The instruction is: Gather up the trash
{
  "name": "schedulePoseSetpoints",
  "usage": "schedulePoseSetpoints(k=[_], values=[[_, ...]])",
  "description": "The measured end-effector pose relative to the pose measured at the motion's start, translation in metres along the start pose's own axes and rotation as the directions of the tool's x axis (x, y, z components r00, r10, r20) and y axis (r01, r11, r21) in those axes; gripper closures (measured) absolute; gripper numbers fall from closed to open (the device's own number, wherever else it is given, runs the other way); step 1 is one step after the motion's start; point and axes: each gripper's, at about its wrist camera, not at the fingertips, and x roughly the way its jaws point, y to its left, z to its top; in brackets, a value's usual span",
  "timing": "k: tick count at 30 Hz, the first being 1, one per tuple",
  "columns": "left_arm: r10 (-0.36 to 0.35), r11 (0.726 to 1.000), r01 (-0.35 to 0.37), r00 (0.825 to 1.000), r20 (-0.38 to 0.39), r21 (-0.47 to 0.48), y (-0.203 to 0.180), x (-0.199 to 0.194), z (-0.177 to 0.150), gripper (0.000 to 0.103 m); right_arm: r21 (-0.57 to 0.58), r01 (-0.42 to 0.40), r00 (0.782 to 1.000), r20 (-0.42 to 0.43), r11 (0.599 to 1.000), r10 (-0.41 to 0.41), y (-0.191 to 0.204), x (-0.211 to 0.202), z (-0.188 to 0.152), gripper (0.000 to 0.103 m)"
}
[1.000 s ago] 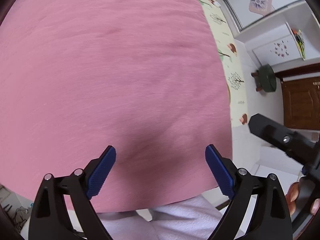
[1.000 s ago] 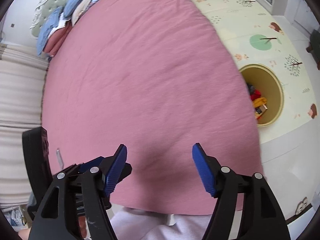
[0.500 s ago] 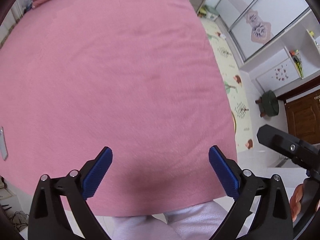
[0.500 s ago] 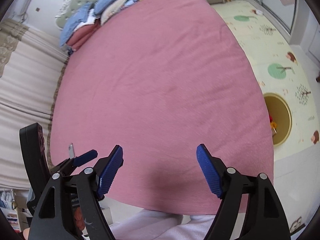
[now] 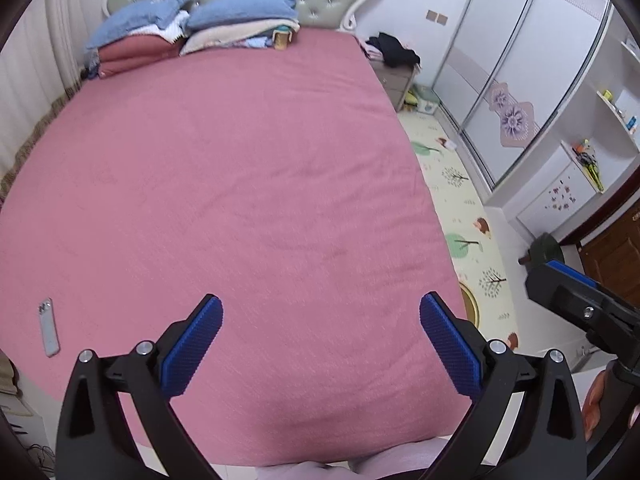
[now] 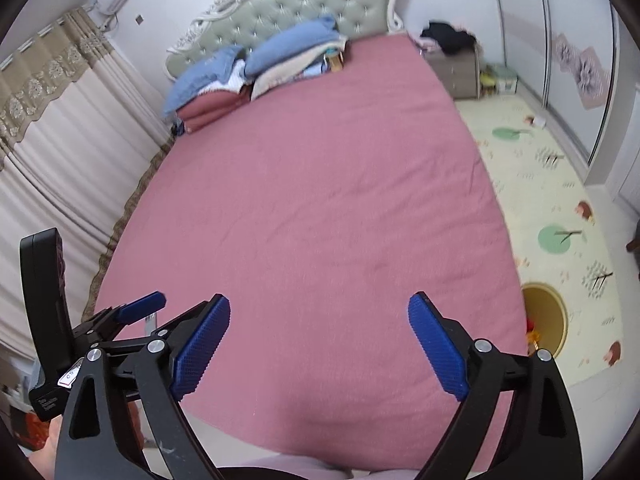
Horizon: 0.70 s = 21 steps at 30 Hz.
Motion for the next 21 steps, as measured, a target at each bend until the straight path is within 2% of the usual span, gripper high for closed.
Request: schedulePoseSetpoints(k=[8, 14, 21], values=[[0.034, 0.999, -0.034, 0.996, 0.086, -0.009, 0.002, -0.028, 0.004, 0.004, -0.032, 0.016, 0.998, 0.066, 0.999, -0.014, 0.007, -0.013, 0.005, 0.013], [0.014, 0.999, -0.01, 0.994, 0.107, -0.041, 0.007, -0.033, 0.008, 0.004, -0.041, 0.018, 0.994, 0.11, 0.999, -0.013, 0.008, -0.02, 0.004, 0.01], [-0.005, 0.997, 0.015, 0.992, 0.128, -0.077, 0.01, -0.032, 0.008, 0.004, -0.058, 0.009, 0.996, 0.093, 0.998, -0.004, 0.007, -0.017, 0.003, 0.01]])
